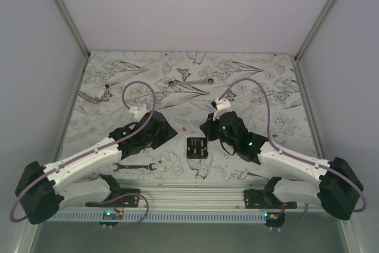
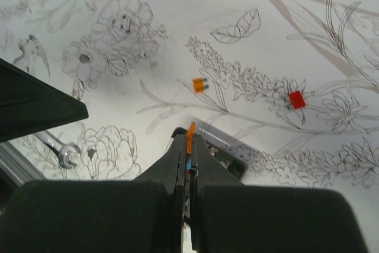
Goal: Snap on the fuse box
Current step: Pick up the fuse from the center of the board, then install the fuse at the fuse box base.
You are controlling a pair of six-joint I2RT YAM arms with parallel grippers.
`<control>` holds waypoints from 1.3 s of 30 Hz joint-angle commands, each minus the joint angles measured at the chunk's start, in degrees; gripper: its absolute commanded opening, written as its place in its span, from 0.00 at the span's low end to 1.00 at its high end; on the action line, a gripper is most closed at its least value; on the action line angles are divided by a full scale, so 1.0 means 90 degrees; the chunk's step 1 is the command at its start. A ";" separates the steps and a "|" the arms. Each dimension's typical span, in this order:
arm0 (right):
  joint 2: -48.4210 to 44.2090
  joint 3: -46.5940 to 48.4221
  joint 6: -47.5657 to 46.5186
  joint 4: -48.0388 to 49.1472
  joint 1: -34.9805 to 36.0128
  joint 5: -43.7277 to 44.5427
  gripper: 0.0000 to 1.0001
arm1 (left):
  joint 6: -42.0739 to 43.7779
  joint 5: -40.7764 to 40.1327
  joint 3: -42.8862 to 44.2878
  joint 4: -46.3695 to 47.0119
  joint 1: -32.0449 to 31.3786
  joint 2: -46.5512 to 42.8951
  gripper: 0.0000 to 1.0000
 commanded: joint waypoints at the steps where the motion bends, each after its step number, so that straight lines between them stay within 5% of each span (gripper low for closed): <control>1: -0.0026 0.0626 -0.0211 -0.1880 -0.0200 -0.0668 0.00 | 0.0601 0.0402 -0.0218 -0.0196 0.0021 0.0389 0.60; 10: 0.0514 0.1273 -0.0249 -0.2928 -0.0348 -0.1430 0.00 | 0.0750 0.0822 -0.0167 -0.0182 -0.0052 0.1386 0.51; 24: 0.1012 0.1547 -0.0367 -0.3138 -0.0488 -0.1903 0.00 | 0.0442 0.1061 0.0399 -0.0110 -0.0906 0.2818 0.41; 39: 0.1499 0.1899 -0.0560 -0.3646 -0.0611 -0.2061 0.00 | 0.0412 0.1122 0.0730 -0.0007 -0.1131 0.3205 0.46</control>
